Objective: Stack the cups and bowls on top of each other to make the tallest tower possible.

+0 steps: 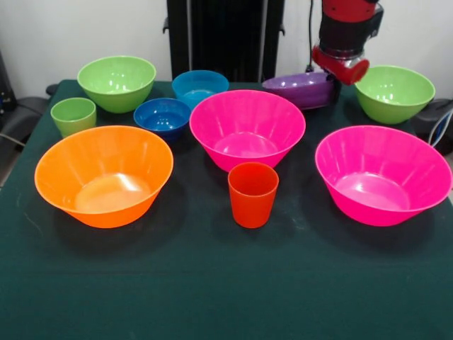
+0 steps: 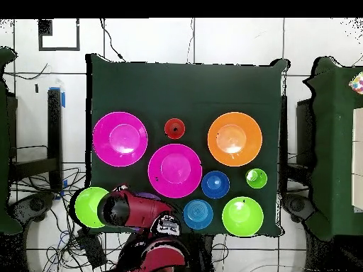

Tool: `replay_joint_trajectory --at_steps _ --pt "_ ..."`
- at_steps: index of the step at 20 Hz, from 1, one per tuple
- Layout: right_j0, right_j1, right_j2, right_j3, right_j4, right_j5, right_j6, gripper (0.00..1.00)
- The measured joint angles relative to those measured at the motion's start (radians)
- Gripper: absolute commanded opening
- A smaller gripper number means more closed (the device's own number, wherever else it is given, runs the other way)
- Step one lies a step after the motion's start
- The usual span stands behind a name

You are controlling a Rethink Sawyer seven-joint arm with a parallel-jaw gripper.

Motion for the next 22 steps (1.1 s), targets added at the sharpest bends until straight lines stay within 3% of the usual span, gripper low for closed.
replay_joint_trajectory --at_steps 8,22 --pt "0.036 -0.105 -0.031 0.000 0.000 0.086 0.000 0.00" --pt "0.050 -0.192 -0.047 0.001 -0.001 0.134 0.000 0.00"
